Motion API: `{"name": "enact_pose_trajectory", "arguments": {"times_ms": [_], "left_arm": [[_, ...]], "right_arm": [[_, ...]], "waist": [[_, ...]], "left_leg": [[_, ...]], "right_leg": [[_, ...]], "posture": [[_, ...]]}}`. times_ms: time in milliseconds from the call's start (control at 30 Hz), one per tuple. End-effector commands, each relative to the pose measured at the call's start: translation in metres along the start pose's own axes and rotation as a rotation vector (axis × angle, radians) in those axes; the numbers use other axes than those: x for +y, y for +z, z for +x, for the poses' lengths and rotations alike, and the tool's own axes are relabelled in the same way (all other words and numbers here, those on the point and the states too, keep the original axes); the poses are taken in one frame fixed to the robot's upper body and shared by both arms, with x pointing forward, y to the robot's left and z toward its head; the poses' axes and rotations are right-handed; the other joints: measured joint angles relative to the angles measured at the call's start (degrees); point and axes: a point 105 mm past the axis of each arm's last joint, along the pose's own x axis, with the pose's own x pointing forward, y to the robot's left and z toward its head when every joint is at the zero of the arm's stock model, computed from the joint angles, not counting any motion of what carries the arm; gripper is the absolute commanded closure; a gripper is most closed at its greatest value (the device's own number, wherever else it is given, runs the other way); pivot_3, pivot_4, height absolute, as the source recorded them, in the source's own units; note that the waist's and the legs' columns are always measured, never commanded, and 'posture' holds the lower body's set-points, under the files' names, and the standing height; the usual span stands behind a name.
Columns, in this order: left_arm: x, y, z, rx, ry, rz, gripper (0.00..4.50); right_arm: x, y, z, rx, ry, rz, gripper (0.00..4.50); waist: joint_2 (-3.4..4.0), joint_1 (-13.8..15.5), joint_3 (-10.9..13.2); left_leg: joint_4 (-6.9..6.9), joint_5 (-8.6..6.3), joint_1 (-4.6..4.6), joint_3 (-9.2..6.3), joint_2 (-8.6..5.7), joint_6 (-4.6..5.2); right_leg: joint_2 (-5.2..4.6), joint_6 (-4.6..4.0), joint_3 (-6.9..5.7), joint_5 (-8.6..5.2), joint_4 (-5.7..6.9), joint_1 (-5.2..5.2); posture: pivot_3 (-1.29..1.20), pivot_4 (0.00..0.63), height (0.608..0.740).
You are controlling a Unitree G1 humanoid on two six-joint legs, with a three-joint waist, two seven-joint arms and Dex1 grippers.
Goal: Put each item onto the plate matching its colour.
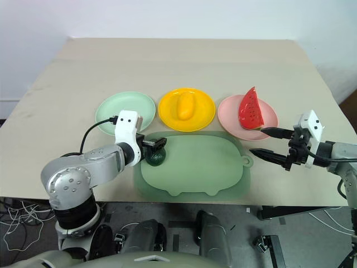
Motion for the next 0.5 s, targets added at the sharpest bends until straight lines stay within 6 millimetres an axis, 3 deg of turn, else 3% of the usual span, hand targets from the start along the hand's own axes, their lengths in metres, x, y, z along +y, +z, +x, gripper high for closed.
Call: {"name": "enact_pose_trajectory", "arguments": {"times_ms": [33, 500], "left_arm": [[-0.004, -0.003, 0.001, 0.008, 0.012, 0.015, 0.00], [-0.004, -0.023, 0.003, 0.080, 0.003, 0.029, 0.00]], "right_arm": [[0.003, 0.013, 0.004, -0.034, 0.009, -0.038, 0.02], [0.002, 0.014, 0.005, -0.042, -0.012, -0.033, 0.02]], "waist": [[-0.01, -0.02, 0.01], [-0.01, 0.00, 0.00]], "left_leg": [[0.00, 0.00, 0.00, 0.00, 0.00, 0.00], [0.01, -0.01, 0.00, -0.01, 0.00, 0.02]], "right_leg": [[0.00, 0.00, 0.00, 0.00, 0.00, -0.01], [0.00, 0.00, 0.00, -0.01, 0.01, 0.01]], "posture": [[0.00, 0.150, 0.733], [0.00, 0.150, 0.733]]}}
